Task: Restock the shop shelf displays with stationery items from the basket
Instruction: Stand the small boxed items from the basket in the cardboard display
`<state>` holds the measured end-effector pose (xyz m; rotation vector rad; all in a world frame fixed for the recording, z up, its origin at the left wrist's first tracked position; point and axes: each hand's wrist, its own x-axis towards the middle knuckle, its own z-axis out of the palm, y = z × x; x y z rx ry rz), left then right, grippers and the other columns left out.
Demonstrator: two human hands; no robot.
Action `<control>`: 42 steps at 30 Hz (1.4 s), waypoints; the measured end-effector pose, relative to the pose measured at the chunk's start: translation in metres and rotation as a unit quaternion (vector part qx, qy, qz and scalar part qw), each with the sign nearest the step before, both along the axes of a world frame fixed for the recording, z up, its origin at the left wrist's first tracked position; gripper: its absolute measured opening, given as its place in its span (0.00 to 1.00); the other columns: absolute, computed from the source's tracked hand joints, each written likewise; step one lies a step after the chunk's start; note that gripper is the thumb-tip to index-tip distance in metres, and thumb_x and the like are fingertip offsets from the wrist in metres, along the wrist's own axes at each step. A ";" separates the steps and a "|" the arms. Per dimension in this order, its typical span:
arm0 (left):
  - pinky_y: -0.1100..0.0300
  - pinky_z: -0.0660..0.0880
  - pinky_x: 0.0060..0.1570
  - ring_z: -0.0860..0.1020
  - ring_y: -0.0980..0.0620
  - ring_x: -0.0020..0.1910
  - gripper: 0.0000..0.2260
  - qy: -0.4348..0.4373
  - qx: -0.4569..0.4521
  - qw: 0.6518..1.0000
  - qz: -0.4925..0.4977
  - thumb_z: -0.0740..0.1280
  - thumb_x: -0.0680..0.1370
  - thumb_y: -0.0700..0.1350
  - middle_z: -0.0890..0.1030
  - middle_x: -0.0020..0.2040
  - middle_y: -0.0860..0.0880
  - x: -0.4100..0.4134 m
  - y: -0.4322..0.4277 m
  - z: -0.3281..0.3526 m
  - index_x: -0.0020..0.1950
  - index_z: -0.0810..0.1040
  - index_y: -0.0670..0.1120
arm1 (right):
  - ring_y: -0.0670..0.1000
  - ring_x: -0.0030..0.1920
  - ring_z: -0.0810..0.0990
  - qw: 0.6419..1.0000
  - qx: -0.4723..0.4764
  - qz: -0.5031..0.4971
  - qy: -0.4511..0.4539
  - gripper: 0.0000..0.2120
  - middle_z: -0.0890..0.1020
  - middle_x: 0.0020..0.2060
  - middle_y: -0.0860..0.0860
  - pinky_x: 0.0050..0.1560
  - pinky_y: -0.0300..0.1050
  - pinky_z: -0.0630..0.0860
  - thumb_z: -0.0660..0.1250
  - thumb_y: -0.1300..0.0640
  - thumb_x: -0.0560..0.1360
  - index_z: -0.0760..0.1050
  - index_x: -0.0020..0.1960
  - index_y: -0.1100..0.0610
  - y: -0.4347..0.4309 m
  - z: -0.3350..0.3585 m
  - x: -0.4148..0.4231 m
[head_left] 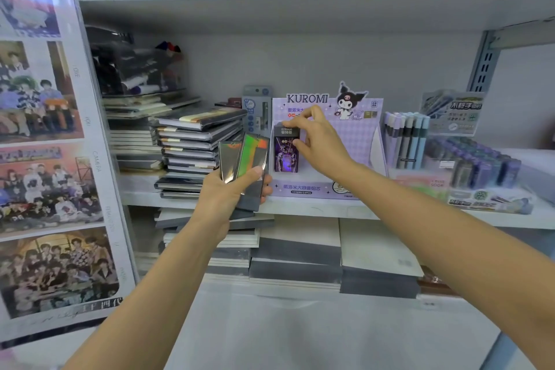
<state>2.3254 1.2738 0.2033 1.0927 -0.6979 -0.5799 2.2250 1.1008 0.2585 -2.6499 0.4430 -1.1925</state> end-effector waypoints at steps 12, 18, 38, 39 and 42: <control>0.57 0.81 0.35 0.85 0.47 0.41 0.11 -0.015 0.058 0.998 -0.016 0.75 0.71 0.47 0.86 0.43 0.44 -0.033 -0.001 0.010 0.51 0.81 0.46 | 0.46 0.38 0.76 0.948 0.247 0.192 -0.062 0.09 0.78 0.40 0.48 0.40 0.34 0.74 0.69 0.62 0.76 0.77 0.56 0.58 0.028 0.002 -0.031; 0.60 0.80 0.32 0.83 0.56 0.34 0.06 0.001 0.071 0.995 0.064 0.76 0.71 0.44 0.85 0.37 0.51 -0.036 0.003 0.017 0.45 0.82 0.49 | 0.48 0.35 0.79 0.941 0.261 0.207 -0.067 0.10 0.78 0.42 0.55 0.43 0.45 0.79 0.65 0.61 0.79 0.74 0.60 0.56 0.022 -0.002 -0.054; 0.62 0.78 0.30 0.80 0.52 0.30 0.06 -0.009 -0.026 0.999 0.039 0.71 0.76 0.43 0.81 0.31 0.48 -0.045 0.000 0.029 0.46 0.79 0.40 | 0.45 0.22 0.66 0.952 0.241 0.186 0.027 0.18 0.72 0.23 0.54 0.24 0.33 0.63 0.65 0.47 0.78 0.82 0.41 0.61 0.022 -0.017 -0.077; 0.61 0.77 0.30 0.80 0.52 0.30 0.06 -0.021 -0.026 0.999 0.042 0.71 0.76 0.43 0.80 0.31 0.48 -0.043 0.000 0.028 0.44 0.79 0.41 | 0.44 0.23 0.67 0.961 0.215 0.170 0.045 0.20 0.73 0.23 0.49 0.26 0.33 0.63 0.65 0.46 0.78 0.81 0.39 0.61 0.023 -0.015 -0.076; 0.61 0.76 0.30 0.79 0.51 0.30 0.05 -0.080 -0.008 0.996 0.035 0.72 0.75 0.43 0.80 0.31 0.47 -0.040 -0.001 0.027 0.43 0.81 0.42 | 0.44 0.37 0.77 0.972 0.158 0.175 0.022 0.07 0.80 0.37 0.44 0.39 0.38 0.72 0.65 0.48 0.78 0.80 0.49 0.49 0.031 -0.006 -0.069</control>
